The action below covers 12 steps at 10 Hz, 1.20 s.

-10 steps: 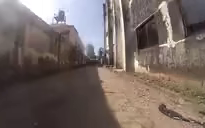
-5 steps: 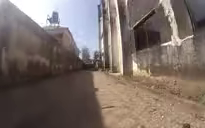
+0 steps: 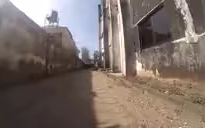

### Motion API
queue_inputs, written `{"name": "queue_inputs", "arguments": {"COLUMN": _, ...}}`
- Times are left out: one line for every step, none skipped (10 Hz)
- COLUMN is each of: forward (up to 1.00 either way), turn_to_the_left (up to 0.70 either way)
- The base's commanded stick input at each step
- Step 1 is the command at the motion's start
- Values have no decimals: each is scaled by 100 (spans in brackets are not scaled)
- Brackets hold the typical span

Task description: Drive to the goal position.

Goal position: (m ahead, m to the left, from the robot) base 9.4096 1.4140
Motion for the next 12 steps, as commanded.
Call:
{"name": "queue_inputs", "arguments": {"forward": 100, "turn_to_the_left": 0}}
{"name": "queue_inputs", "arguments": {"forward": 100, "turn_to_the_left": 0}}
{"name": "queue_inputs", "arguments": {"forward": 100, "turn_to_the_left": 0}}
{"name": "queue_inputs", "arguments": {"forward": 100, "turn_to_the_left": 0}}
{"name": "queue_inputs", "arguments": {"forward": 100, "turn_to_the_left": 0}}
{"name": "queue_inputs", "arguments": {"forward": 100, "turn_to_the_left": 0}}
{"name": "queue_inputs", "arguments": {"forward": 100, "turn_to_the_left": 0}}
{"name": "queue_inputs", "arguments": {"forward": 100, "turn_to_the_left": 0}}
{"name": "queue_inputs", "arguments": {"forward": 100, "turn_to_the_left": 0}}
{"name": "queue_inputs", "arguments": {"forward": 100, "turn_to_the_left": 0}}
{"name": "queue_inputs", "arguments": {"forward": 100, "turn_to_the_left": 0}}
{"name": "queue_inputs", "arguments": {"forward": 100, "turn_to_the_left": 0}}
